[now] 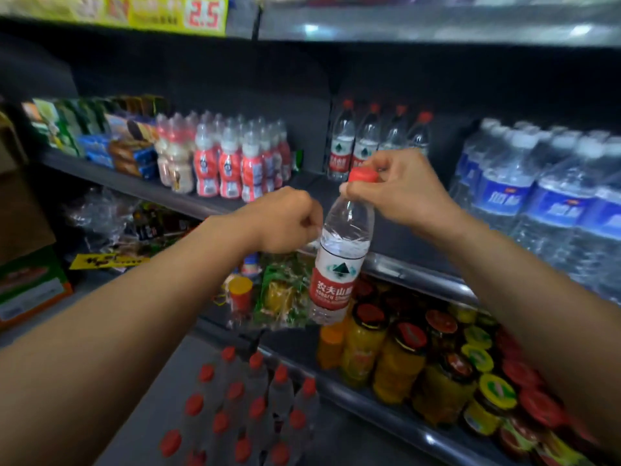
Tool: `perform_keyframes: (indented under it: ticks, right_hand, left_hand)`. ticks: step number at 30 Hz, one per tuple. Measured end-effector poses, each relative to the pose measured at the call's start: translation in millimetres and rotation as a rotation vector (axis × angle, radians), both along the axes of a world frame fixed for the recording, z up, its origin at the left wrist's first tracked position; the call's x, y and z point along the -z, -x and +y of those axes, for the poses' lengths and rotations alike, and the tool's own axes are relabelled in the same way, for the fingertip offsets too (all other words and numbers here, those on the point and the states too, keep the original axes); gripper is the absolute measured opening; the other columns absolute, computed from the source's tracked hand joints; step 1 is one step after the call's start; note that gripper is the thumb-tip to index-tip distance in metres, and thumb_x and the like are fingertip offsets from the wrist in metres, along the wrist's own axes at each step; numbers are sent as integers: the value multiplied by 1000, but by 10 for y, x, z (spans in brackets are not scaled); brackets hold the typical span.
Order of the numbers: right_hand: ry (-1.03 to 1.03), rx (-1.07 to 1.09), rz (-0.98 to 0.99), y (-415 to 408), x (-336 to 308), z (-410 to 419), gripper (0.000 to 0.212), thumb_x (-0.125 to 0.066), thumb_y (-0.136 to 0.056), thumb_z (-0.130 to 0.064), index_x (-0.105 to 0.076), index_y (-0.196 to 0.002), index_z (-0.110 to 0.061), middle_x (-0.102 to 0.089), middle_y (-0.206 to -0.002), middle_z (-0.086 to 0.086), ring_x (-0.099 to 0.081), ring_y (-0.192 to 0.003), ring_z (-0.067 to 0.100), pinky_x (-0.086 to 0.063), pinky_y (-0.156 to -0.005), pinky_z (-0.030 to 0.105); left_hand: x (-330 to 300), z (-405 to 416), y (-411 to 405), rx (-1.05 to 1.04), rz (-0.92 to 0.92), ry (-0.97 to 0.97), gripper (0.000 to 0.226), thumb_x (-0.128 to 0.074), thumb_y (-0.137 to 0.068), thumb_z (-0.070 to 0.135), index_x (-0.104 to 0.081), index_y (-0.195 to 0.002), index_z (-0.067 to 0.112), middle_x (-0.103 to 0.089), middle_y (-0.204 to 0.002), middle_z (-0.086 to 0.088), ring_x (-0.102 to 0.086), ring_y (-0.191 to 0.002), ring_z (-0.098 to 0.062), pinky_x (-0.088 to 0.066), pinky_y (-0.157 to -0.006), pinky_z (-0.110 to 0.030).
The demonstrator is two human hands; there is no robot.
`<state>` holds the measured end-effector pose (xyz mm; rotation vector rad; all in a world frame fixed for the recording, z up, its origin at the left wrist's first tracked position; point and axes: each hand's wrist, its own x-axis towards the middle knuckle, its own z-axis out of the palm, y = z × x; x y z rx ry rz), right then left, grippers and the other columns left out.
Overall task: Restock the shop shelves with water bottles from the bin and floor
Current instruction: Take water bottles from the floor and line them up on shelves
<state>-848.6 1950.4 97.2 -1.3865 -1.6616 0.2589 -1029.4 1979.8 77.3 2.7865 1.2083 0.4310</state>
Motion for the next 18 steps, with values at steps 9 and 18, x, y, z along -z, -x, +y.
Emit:
perform_keyframes:
  ticks: [9,18]
  right_hand:
    - [-268,175,-11,-287,-598,620,17,-74,-71,-26,-70,-74,-10,-70,-70,5,-68,-66,18,-58,-64,41]
    - [-262,344,-165,-731,-607,1434,23,-69,-76,-27,-70,-82,-5,-69,-75,9,-63,-67,17,-51,-60,32]
  left_hand:
    - [-447,747,-186,-29,-90,-133,12,-58,-90,23,-69,-94,20,-61,-83,6,-59,-84,-18,-48,-79,-32]
    - [-193,1418,-359,-60,-114,-93,13,-58,-90,26,-69,-95,23,-65,-87,5,-63,-90,-21,-52,-82,-34]
